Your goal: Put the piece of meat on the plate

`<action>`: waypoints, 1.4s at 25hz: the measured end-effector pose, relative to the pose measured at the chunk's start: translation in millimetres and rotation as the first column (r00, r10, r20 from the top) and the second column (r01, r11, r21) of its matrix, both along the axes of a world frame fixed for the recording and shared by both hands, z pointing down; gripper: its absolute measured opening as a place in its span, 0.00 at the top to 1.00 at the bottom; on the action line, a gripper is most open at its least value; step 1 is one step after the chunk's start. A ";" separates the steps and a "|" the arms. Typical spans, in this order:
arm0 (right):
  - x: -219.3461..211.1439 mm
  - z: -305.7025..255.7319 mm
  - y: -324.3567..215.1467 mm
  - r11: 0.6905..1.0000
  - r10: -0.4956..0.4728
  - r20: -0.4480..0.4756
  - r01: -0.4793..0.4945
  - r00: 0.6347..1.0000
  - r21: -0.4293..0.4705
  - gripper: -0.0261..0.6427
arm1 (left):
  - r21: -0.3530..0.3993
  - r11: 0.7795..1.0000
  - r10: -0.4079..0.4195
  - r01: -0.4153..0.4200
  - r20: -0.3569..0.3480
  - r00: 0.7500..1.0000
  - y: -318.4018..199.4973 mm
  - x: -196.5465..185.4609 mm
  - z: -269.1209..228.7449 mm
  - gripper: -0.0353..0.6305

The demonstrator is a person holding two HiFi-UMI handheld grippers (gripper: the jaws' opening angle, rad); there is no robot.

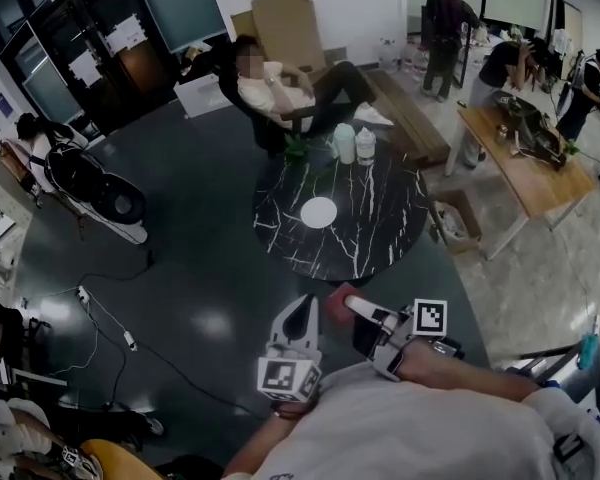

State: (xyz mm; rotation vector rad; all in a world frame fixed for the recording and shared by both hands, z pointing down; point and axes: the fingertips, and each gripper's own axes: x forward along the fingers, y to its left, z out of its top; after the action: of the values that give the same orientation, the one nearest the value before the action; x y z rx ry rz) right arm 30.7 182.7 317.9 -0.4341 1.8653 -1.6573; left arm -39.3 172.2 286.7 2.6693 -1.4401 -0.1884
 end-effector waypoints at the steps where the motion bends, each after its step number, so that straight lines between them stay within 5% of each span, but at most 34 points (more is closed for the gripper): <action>1: 5.5 -3.1 -5.0 1.000 0.000 0.003 0.000 1.000 0.000 0.82 | 0.002 1.000 0.001 -0.001 0.003 1.000 -4.6 6.4 -2.2 0.94; 13: 33.8 -5.2 -39.0 0.999 -0.037 -0.006 0.037 0.999 0.014 0.82 | 0.001 1.000 -0.027 0.027 -0.012 1.000 -37.7 32.9 -7.0 0.94; 35: 58.2 -0.7 -139.6 0.992 0.128 -0.031 -0.127 0.991 0.022 0.83 | 0.062 0.988 0.142 -0.143 0.017 0.990 -152.5 62.4 -4.0 0.94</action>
State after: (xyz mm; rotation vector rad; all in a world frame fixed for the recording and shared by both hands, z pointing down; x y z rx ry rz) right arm 89.0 43.1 317.1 -0.5630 1.8358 -1.5539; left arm 23.1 19.7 282.7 2.8152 -1.2597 -0.2085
